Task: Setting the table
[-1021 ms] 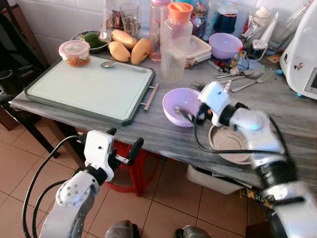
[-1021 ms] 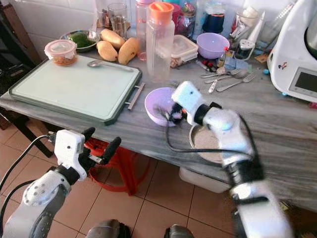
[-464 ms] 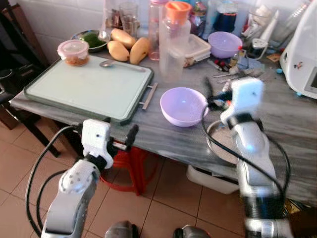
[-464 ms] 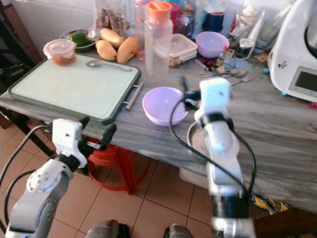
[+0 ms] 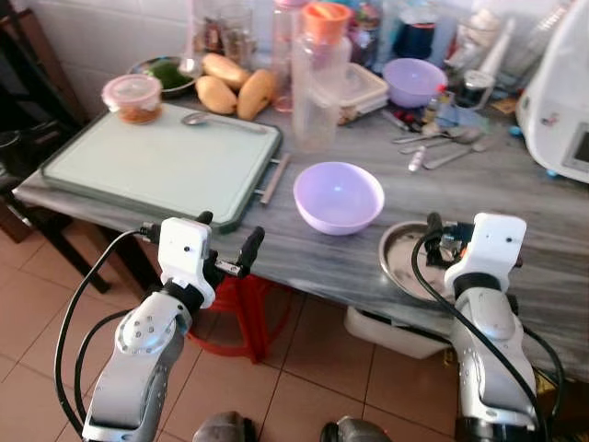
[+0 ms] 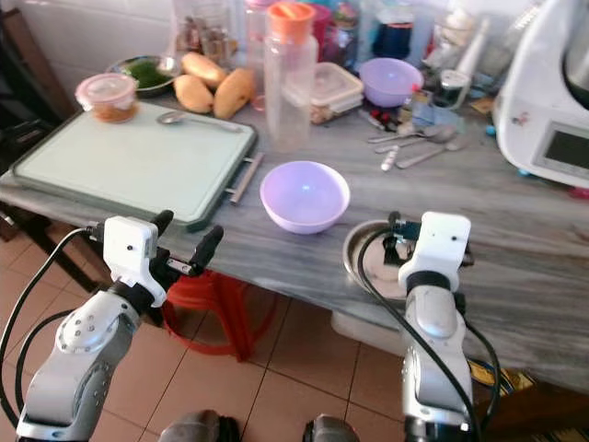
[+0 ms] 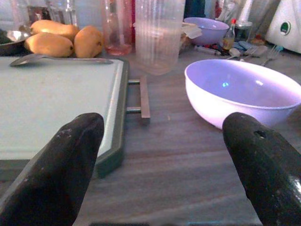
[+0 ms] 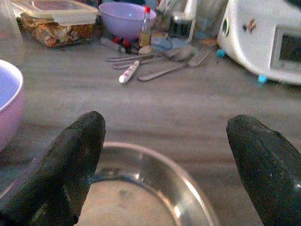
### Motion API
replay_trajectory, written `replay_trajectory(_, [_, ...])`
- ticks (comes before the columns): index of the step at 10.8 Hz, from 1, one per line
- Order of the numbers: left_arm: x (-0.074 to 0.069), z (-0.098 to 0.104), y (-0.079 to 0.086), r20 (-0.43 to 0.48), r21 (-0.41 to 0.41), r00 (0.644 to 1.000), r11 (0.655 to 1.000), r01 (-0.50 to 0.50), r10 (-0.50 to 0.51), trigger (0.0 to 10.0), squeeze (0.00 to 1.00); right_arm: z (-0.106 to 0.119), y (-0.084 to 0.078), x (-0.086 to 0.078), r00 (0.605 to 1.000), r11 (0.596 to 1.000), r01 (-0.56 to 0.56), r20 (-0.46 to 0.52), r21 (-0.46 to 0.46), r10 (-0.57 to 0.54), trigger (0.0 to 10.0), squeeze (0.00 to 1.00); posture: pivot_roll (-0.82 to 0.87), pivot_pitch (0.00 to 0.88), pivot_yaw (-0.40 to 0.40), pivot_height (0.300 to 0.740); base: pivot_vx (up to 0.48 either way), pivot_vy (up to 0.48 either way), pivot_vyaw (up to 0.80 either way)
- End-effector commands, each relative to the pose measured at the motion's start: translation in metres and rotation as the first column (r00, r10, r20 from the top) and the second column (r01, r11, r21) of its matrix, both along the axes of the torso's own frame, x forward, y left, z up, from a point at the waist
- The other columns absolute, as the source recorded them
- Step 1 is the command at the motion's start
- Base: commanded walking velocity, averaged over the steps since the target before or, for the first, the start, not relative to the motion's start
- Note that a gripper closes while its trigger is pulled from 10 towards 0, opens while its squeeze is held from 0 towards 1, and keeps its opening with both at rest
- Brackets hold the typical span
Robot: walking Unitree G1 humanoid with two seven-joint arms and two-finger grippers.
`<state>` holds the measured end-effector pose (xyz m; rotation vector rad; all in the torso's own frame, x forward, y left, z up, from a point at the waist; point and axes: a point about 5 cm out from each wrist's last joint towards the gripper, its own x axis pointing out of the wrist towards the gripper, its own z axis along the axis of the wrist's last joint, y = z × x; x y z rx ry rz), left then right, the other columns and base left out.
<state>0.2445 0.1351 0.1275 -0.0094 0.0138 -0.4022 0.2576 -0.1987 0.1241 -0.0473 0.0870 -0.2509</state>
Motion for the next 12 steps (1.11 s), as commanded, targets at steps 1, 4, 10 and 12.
replay_trajectory(1, [0.001, 0.0, -0.002, 0.009, 0.022, 1.0, 1.0, 0.003, -0.003, 10.0, 0.0, 0.0, 0.0, -0.002, 1.0, 1.0, 0.002, -0.017, 0.029, -0.001, 10.0, 1.0, 0.04, 0.0, -0.02, 0.74, 0.0, 0.0, 0.0])
replay_trajectory(4, [0.001, 0.0, -0.002, 0.009, 0.027, 1.0, 1.0, 0.003, -0.003, 10.0, 0.0, -0.014, 0.006, -0.004, 0.993, 0.994, -0.018, -0.112, 0.111, 0.03, 10.0, 1.0, 0.05, 0.0, -0.023, 0.74, 0.0, 0.0, 0.0])
replay_trajectory(10, [0.002, 0.0, -0.002, 0.013, 0.031, 1.0, 1.0, -0.005, 0.004, 10.0, 0.0, -0.028, 0.02, -0.004, 0.965, 0.974, -0.111, -0.214, 0.197, 0.153, 10.0, 0.91, 0.04, 0.0, -0.022, 0.74, 0.0, 0.0, 0.0])
replay_trajectory(12, [-0.001, -0.002, -0.004, 0.003, 0.036, 1.0, 0.999, 0.003, -0.003, 10.0, 0.0, -0.033, 0.024, -0.004, 0.952, 0.967, -0.131, -0.244, 0.219, 0.184, 10.0, 0.53, 0.05, 0.0, -0.022, 0.74, 0.0, 0.0, 0.0])
